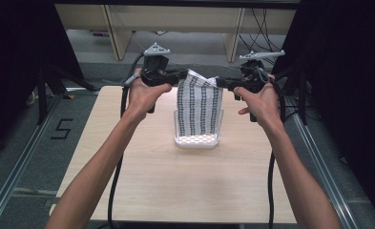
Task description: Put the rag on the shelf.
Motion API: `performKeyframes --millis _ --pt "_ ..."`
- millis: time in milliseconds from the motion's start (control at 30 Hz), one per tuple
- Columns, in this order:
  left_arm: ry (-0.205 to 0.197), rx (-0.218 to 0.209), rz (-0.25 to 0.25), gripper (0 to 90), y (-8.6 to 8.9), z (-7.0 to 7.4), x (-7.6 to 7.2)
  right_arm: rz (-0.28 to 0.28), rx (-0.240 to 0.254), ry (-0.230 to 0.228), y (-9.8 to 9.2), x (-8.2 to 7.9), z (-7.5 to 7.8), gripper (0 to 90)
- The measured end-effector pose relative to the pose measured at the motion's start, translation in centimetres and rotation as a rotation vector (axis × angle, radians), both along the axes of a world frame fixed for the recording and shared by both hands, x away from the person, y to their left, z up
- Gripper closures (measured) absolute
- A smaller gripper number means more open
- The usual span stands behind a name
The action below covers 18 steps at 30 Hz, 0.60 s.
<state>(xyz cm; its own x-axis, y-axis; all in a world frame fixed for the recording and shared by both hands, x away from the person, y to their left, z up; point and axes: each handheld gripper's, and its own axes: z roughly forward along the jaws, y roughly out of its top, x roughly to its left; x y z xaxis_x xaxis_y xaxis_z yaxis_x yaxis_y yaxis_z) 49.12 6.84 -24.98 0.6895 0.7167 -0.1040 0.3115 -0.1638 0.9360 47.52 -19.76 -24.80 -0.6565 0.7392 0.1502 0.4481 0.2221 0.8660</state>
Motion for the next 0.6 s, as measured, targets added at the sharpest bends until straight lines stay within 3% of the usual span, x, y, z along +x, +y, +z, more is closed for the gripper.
performKeyframes --millis 133,400,433,500,600 --pt "0.001 0.010 0.013 84.6 -0.8 0.0 1.3 -0.027 0.012 0.026 -0.3 1.2 -0.4 84.7" --pt "0.048 -0.036 0.044 84.5 -1.1 -1.3 3.8 -0.046 0.040 0.069 -0.5 3.0 -1.0 84.3" --pt "0.052 -0.038 0.050 84.5 -1.1 -1.5 4.0 -0.054 0.025 0.055 -0.6 3.3 -1.1 84.2" --pt "0.060 -0.040 0.062 84.5 -1.1 -1.9 4.6 -0.057 0.042 0.078 -0.5 3.8 -1.4 84.1" --pt "0.077 -0.044 0.076 84.3 -1.1 -2.5 5.4 -0.061 0.018 0.075 -0.3 4.7 -1.8 83.7"
